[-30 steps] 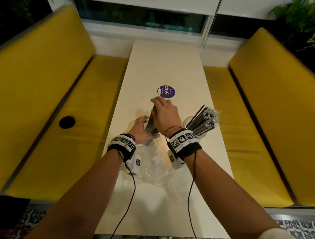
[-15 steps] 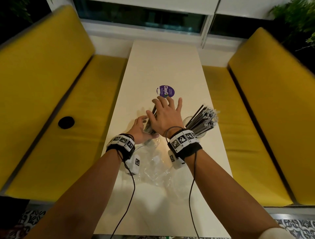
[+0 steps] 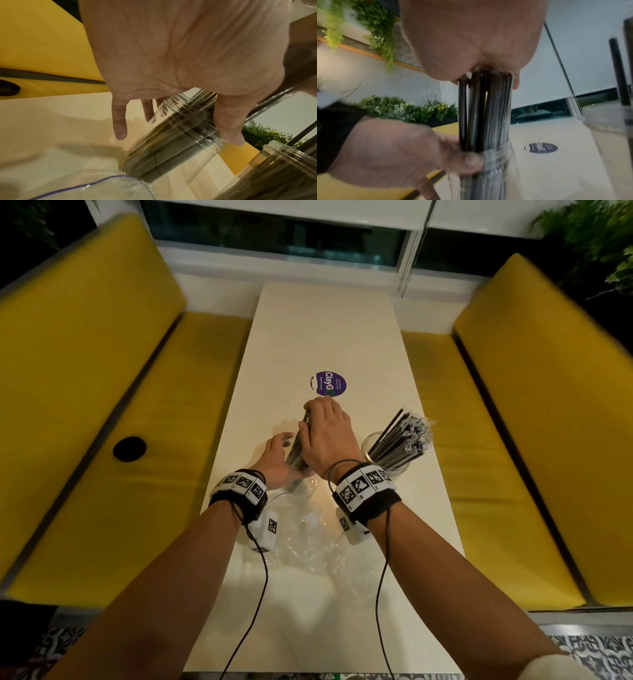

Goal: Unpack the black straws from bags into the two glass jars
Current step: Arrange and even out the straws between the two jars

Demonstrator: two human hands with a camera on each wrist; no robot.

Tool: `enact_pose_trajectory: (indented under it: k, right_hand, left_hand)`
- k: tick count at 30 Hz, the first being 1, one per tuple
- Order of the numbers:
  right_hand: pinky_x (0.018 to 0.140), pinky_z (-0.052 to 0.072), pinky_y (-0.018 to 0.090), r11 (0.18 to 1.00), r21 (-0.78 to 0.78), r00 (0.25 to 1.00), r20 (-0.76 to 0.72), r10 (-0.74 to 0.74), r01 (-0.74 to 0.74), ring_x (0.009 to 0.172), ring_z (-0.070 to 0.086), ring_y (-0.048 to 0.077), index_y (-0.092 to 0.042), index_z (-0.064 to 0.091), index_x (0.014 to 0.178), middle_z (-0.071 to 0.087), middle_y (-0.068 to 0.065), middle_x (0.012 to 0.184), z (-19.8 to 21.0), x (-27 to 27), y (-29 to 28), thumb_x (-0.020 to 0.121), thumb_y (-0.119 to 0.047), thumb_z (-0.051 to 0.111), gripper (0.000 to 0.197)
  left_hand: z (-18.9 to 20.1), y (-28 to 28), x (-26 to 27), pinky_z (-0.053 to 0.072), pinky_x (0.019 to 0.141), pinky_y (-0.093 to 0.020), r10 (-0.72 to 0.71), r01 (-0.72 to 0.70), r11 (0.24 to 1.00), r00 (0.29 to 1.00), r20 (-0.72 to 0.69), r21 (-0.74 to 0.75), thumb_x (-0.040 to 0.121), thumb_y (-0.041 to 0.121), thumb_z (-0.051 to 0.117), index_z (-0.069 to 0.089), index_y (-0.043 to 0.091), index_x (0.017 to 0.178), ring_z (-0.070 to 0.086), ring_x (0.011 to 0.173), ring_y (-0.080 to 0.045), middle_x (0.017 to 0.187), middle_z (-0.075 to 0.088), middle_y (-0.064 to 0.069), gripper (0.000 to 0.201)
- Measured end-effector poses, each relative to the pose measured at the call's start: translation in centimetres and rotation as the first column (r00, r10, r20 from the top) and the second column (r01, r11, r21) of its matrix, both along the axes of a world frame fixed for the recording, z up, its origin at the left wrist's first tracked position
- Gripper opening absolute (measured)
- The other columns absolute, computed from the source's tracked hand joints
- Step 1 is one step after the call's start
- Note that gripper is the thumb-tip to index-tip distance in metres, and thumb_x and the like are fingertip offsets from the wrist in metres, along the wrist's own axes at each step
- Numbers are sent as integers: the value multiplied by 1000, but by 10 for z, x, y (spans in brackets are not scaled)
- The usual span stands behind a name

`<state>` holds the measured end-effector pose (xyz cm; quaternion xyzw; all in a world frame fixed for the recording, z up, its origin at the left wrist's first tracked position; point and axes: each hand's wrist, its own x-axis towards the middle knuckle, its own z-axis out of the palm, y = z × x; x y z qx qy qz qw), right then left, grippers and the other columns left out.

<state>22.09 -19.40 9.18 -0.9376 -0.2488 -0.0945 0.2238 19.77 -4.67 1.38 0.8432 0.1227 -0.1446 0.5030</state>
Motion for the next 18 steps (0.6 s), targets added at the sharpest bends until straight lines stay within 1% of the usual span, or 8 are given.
enact_pose_trajectory:
  k: [2, 4, 6, 7, 9, 12, 15, 18]
  right_hand:
    - [100, 46, 44, 999, 41, 1000, -20, -5, 6, 115, 51, 28, -9, 56, 117, 58, 8, 121, -3, 0, -1, 100, -23, 53, 22]
    - [99, 48, 45, 996, 84, 1000, -29, -12, 15, 115, 51, 28, -8, 56, 114, 57, 9, 123, -2, 2, -1, 98, -20, 54, 19]
    - [107, 45, 49, 997, 72, 1000, -20, -22, 24, 132, 46, 33, -9, 57, 116, 54, 11, 139, -1, 2, -1, 97, -21, 54, 22]
    - [114, 40, 51, 999, 31, 999, -23, -26, 27, 143, 39, 35, -11, 57, 120, 49, 11, 150, -1, 1, -2, 97, -25, 54, 27]
    - [122, 30, 54, 997, -75, 999, -35, -25, 22, 152, 28, 38, -17, 55, 127, 40, 9, 161, -1, 0, -2, 96, -42, 55, 40]
    - [125, 22, 57, 990, -142, 999, -22, -28, 25, 155, 25, 38, -23, 52, 135, 36, 4, 165, 3, 0, -5, 88, -61, 55, 60]
    - [125, 21, 55, 996, -80, 999, -12, -43, 42, 155, 26, 36, -23, 51, 140, 37, 2, 165, 8, -1, -7, 88, -59, 54, 63]
    - [127, 19, 53, 998, -48, 999, 14, -35, 36, 155, 27, 29, -23, 47, 147, 37, 1, 166, 11, -4, -7, 92, -53, 53, 63]
  left_hand:
    - [1, -1, 0, 39, 121, -46, -4, 4, 1000, 1000, 1, 2, 73, 32, 95, 21, 22, 160, 39, 148, -26, 164, 27, -4, 114]
    - [2, -1, -1, 39, 121, -47, -2, 2, 1000, 1000, -2, 2, 73, 34, 95, 21, 23, 160, 38, 148, -25, 164, 27, -4, 115]
    - [2, -1, -1, 38, 122, -47, -4, 4, 1000, 1000, -2, 14, 74, 34, 94, 21, 23, 159, 37, 149, -24, 163, 27, -4, 113]
    - [2, -1, -1, 38, 122, -47, -7, 7, 1000, 1000, -1, 19, 74, 35, 94, 22, 24, 159, 37, 149, -24, 163, 26, -4, 112]
    - [2, 0, -2, 37, 122, -49, -16, 16, 1000, 1000, 1, 22, 74, 35, 93, 24, 25, 157, 36, 149, -25, 162, 26, -3, 108]
    - [2, 0, -2, 37, 123, -50, -20, 20, 1000, 1000, 7, 23, 75, 36, 93, 27, 26, 155, 35, 150, -26, 160, 25, -3, 104]
    - [2, 0, -1, 37, 123, -49, -21, 22, 999, 1000, -5, 37, 75, 41, 92, 19, 22, 161, 34, 151, -25, 165, 22, -3, 115]
    - [3, 0, -1, 36, 123, -46, -19, 19, 998, 1000, -4, 56, 76, 39, 92, 18, 21, 162, 36, 151, -25, 166, 23, -3, 115]
